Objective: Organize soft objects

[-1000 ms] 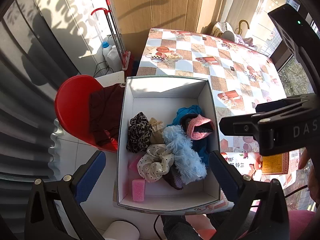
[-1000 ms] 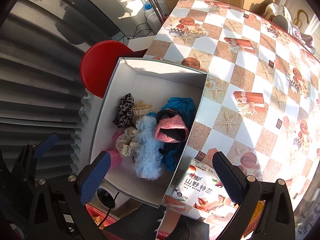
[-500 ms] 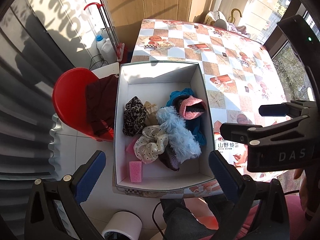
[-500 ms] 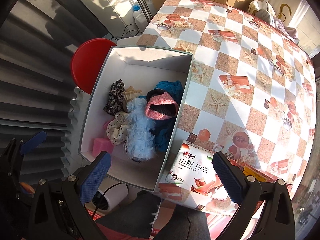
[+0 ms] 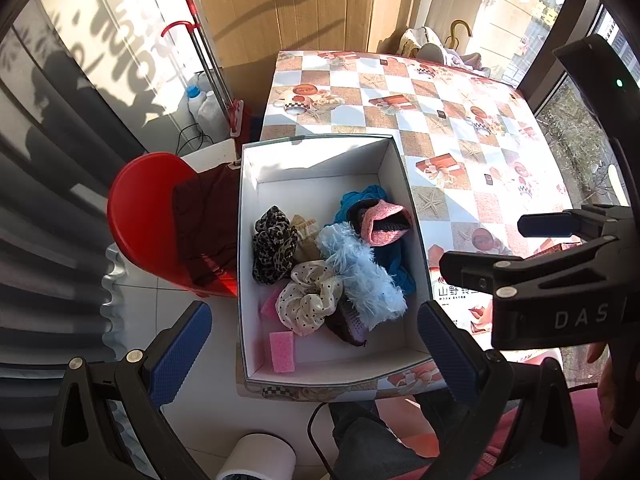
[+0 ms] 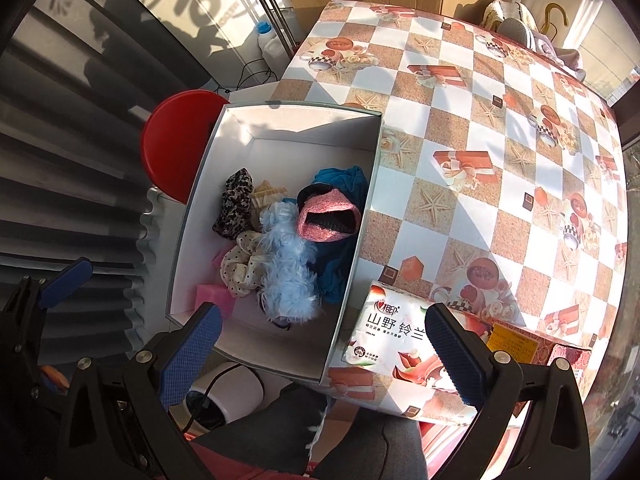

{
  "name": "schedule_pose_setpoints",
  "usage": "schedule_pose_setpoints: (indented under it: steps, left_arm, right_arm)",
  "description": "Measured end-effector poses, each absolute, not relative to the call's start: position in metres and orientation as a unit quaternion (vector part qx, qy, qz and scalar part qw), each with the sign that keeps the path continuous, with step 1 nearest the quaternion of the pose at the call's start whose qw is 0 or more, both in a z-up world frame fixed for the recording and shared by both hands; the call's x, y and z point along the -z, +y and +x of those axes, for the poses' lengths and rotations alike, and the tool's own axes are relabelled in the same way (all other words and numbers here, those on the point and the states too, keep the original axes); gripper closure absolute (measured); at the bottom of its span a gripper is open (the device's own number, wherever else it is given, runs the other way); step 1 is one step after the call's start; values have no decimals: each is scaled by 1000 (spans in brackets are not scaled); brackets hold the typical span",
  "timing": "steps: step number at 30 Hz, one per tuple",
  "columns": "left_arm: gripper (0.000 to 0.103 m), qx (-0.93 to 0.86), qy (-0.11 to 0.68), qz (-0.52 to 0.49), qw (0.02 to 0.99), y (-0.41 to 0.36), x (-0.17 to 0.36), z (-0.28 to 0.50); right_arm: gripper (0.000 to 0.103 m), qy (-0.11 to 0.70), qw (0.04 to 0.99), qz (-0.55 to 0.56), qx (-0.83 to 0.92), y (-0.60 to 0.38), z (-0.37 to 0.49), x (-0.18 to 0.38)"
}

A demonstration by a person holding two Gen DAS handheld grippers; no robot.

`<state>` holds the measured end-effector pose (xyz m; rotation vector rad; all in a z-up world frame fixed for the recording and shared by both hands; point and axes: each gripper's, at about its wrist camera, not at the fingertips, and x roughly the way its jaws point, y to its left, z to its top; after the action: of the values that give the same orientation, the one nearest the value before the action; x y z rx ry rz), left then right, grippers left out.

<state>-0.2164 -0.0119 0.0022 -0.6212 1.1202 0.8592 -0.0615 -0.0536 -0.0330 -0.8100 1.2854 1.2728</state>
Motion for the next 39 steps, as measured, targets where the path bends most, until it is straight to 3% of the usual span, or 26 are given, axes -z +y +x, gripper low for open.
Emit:
schedule_pose_setpoints:
  steps: [39]
  left_arm:
    - [0, -372, 505, -245, 739, -20, -14, -218]
  right_arm:
    - [1, 520, 594, -326, -520, -72, -73, 15]
